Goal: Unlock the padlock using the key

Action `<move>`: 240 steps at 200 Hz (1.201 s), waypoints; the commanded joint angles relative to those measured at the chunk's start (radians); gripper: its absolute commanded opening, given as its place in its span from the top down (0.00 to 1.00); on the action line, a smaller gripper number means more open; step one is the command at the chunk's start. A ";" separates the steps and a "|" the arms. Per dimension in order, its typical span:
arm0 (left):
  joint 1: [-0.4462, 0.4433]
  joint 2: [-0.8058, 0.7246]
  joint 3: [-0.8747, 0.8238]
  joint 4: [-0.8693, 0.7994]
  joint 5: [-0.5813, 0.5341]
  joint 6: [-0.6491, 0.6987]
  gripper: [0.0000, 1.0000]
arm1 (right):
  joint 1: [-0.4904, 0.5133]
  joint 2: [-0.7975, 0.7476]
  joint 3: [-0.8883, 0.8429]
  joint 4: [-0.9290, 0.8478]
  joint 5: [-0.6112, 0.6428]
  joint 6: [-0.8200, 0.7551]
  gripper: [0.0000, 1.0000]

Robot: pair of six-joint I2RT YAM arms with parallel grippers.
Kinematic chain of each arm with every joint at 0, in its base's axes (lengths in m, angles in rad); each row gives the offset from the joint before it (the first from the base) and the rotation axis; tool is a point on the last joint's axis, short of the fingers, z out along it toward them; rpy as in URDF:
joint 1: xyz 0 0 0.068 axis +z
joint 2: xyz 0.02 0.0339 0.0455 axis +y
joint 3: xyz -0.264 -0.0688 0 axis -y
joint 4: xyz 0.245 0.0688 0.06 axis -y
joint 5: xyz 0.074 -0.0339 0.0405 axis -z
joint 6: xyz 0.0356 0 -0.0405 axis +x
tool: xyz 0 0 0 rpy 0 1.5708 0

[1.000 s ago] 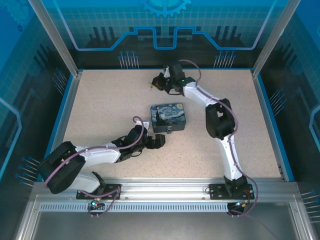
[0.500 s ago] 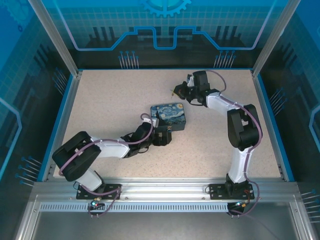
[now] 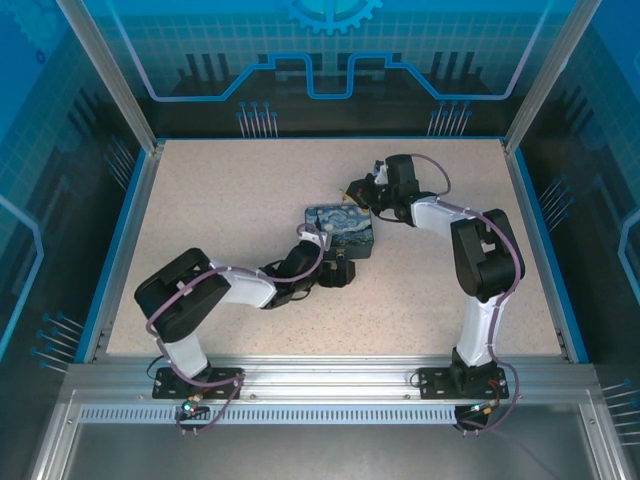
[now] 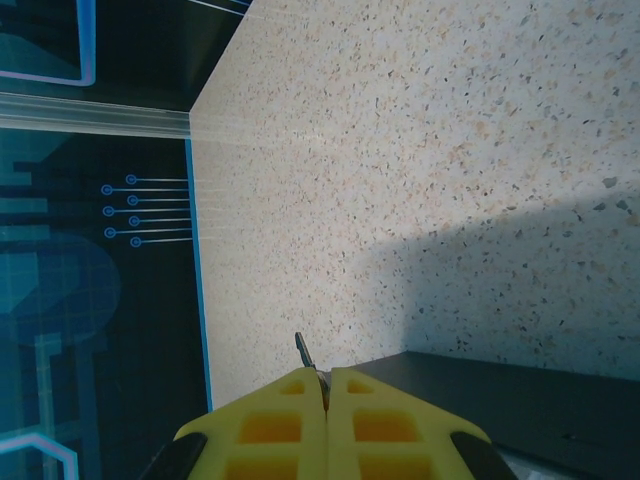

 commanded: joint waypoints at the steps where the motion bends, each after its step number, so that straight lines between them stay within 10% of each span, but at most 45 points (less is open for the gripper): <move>1: -0.021 0.038 0.039 0.019 -0.025 0.075 0.02 | 0.015 -0.007 -0.018 0.018 -0.005 0.006 1.00; 109: -0.060 0.183 0.157 0.024 -0.168 0.287 0.02 | 0.035 0.017 0.016 -0.082 0.019 -0.046 1.00; 240: 0.003 0.131 0.203 0.139 0.122 0.060 0.07 | 0.044 0.042 0.032 -0.148 0.038 -0.103 1.00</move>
